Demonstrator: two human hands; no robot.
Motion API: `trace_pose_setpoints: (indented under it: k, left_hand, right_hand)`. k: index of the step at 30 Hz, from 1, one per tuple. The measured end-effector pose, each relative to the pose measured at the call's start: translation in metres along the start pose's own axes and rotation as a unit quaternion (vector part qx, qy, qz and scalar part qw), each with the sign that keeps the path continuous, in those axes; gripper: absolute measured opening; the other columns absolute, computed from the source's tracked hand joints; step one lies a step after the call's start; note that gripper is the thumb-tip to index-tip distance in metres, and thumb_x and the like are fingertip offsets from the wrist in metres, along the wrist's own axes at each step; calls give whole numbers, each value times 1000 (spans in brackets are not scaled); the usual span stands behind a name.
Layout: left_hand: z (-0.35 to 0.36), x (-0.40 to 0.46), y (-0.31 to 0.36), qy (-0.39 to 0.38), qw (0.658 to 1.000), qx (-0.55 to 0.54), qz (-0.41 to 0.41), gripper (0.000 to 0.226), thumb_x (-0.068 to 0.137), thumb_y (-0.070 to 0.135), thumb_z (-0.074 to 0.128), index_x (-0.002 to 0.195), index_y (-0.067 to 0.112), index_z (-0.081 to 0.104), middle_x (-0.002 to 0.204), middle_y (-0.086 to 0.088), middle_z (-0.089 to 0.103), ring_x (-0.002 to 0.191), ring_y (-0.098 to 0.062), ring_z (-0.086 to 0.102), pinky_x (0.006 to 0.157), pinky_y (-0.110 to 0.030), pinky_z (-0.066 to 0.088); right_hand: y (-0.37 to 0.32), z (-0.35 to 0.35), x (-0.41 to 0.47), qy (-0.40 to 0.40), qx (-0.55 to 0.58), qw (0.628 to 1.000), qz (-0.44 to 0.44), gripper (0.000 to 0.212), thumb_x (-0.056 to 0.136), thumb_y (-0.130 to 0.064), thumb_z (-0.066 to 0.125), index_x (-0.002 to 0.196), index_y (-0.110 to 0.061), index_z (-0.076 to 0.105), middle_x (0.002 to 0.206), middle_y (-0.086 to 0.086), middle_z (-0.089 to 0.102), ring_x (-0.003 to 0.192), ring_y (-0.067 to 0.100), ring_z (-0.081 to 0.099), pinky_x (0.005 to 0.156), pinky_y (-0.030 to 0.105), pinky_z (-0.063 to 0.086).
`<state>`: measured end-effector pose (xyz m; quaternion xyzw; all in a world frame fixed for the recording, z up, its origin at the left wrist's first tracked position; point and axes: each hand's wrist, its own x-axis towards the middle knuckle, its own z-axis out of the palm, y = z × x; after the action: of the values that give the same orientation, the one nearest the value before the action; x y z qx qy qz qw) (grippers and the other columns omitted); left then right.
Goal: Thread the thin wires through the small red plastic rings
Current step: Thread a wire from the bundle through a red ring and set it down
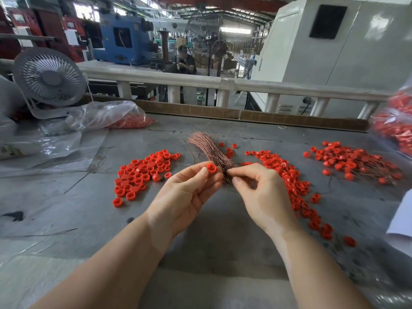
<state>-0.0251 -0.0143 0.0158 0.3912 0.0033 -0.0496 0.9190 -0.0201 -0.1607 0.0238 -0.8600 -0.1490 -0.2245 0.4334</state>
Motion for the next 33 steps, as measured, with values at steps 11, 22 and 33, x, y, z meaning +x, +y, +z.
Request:
trace_pose_setpoints:
  k: [11, 22, 33]
  left_hand:
    - [0, 1, -5, 23, 998, 63, -17, 18, 89, -4, 49, 83, -1, 65, 73, -12, 69, 65, -15, 69, 59, -24, 57]
    - [0, 0, -5, 20, 998, 62, -22, 18, 89, -2, 49, 83, 1, 66, 73, -11, 70, 66, -15, 70, 58, -24, 57]
    - [2, 0, -6, 10, 998, 62, -28, 16, 87, -2, 50, 84, 1, 65, 72, -9, 70, 64, -13, 69, 61, -24, 58]
  right_hand:
    - [12, -16, 3, 9, -194, 972, 131, 21, 85, -6, 59, 89, -23, 71, 91, 1, 70, 94, 25, 60, 90, 42, 43]
    - [11, -9, -1, -103, -230, 963, 92, 11, 82, -15, 68, 85, -25, 70, 93, -3, 67, 95, 19, 57, 91, 37, 43]
    - [23, -3, 0, -62, -232, 965, 102, 20, 82, -7, 62, 88, -26, 63, 83, -6, 66, 77, 17, 54, 66, 28, 42]
